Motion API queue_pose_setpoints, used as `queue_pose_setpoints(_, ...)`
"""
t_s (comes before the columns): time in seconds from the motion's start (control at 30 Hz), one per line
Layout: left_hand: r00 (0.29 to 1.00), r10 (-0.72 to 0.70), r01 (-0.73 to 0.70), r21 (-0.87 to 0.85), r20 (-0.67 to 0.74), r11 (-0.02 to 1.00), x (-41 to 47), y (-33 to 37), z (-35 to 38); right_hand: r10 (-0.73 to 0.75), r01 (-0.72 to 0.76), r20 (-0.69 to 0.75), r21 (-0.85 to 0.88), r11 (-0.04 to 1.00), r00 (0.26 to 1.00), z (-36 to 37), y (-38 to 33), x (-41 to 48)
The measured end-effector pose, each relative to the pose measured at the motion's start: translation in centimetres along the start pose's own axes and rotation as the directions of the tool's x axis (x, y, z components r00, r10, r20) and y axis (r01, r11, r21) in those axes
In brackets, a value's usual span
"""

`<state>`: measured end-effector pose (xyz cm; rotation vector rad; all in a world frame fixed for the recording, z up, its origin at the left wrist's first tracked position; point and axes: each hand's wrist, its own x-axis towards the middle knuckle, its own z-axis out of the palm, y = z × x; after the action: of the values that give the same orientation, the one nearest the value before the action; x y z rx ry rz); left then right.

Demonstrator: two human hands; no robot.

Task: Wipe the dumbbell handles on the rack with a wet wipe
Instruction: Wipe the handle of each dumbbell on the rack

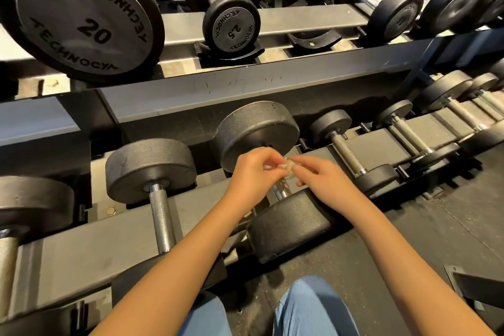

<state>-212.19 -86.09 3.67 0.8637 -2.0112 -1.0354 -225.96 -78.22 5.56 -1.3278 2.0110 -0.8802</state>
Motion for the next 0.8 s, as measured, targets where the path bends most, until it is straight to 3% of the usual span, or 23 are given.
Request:
queue_pose_setpoints(0.1,0.998,0.056,-0.056,0.018,-0.018,0.998,0.5,0.7,-0.2,-0.06,0.042,0.057,0.279,0.959,0.997,-0.8,-0.9,1.3)
queue_pose_setpoints(0.23,0.964,0.265,-0.254,0.269,-0.004,0.929,1.3,0.7,-1.4,-0.038,0.037,-0.006,0.362,0.931,0.999,-0.8,-1.9,2.2)
queue_pose_setpoints(0.3,0.932,0.358,-0.3,0.455,-0.046,0.838,1.9,0.4,-2.5,-0.025,0.054,-0.111,0.27,0.961,0.994,-0.7,-1.5,3.3)
queue_pose_setpoints(0.4,0.968,0.235,-0.156,0.53,-0.085,0.833,2.4,-0.6,-4.0,-0.062,0.064,-0.176,0.004,0.998,0.982,-0.6,-0.7,5.1)
queue_pose_setpoints(0.6,0.973,0.179,-0.078,0.518,-0.147,0.852,2.3,-2.4,-3.1,-0.121,0.133,0.068,-0.236,0.962,0.99,0.5,-0.1,7.5)
queue_pose_setpoints(0.8,0.963,0.2,-0.092,0.48,-0.18,0.872,2.3,-3.9,-2.6,-0.08,0.129,0.206,-0.242,0.962,0.975,0.2,1.1,6.7)
